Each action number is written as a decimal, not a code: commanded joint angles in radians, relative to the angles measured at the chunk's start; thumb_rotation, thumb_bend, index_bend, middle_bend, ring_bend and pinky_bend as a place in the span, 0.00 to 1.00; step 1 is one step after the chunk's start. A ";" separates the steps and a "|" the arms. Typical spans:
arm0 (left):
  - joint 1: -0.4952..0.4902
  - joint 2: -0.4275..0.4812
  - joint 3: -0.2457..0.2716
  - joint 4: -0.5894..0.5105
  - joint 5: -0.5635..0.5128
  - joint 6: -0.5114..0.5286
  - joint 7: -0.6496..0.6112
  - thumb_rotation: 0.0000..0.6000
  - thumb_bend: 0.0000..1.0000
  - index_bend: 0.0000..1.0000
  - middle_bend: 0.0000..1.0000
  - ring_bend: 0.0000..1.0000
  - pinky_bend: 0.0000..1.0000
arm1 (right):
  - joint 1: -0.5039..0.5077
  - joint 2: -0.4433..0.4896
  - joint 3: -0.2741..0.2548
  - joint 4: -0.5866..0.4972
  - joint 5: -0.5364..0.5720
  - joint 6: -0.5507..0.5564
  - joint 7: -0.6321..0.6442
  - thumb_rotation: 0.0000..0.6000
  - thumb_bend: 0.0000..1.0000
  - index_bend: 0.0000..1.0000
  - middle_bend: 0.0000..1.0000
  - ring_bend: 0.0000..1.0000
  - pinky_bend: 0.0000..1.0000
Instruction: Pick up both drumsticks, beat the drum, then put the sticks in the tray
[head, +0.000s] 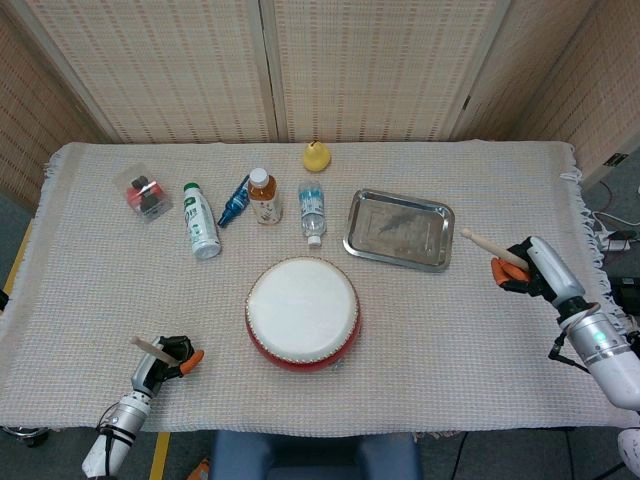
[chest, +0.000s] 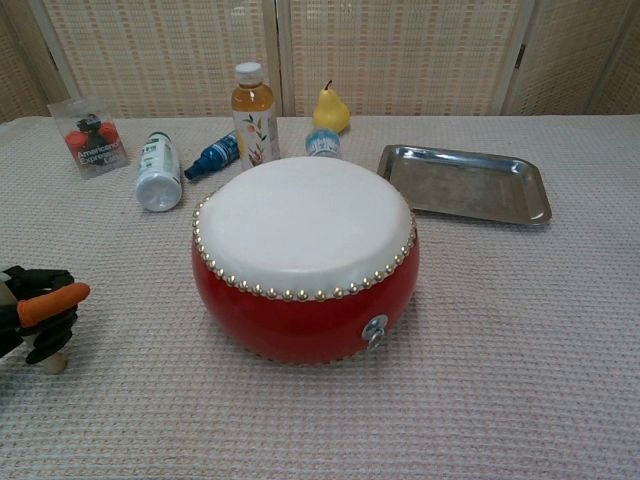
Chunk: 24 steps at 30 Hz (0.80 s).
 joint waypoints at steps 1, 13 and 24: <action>0.001 -0.007 -0.002 0.006 -0.001 0.000 0.005 0.92 0.31 0.82 0.92 0.81 0.87 | 0.000 0.001 0.000 -0.001 0.000 0.001 -0.001 1.00 0.78 1.00 1.00 1.00 1.00; 0.008 -0.033 0.002 0.046 -0.002 -0.007 -0.004 1.00 0.39 0.90 1.00 0.89 0.95 | -0.001 -0.001 -0.001 -0.001 0.001 0.004 -0.003 1.00 0.78 1.00 1.00 1.00 1.00; 0.006 -0.054 0.011 0.100 0.031 0.013 -0.033 1.00 0.51 0.99 1.00 0.95 1.00 | 0.007 -0.010 0.001 0.000 0.006 -0.002 -0.010 1.00 0.78 1.00 1.00 1.00 1.00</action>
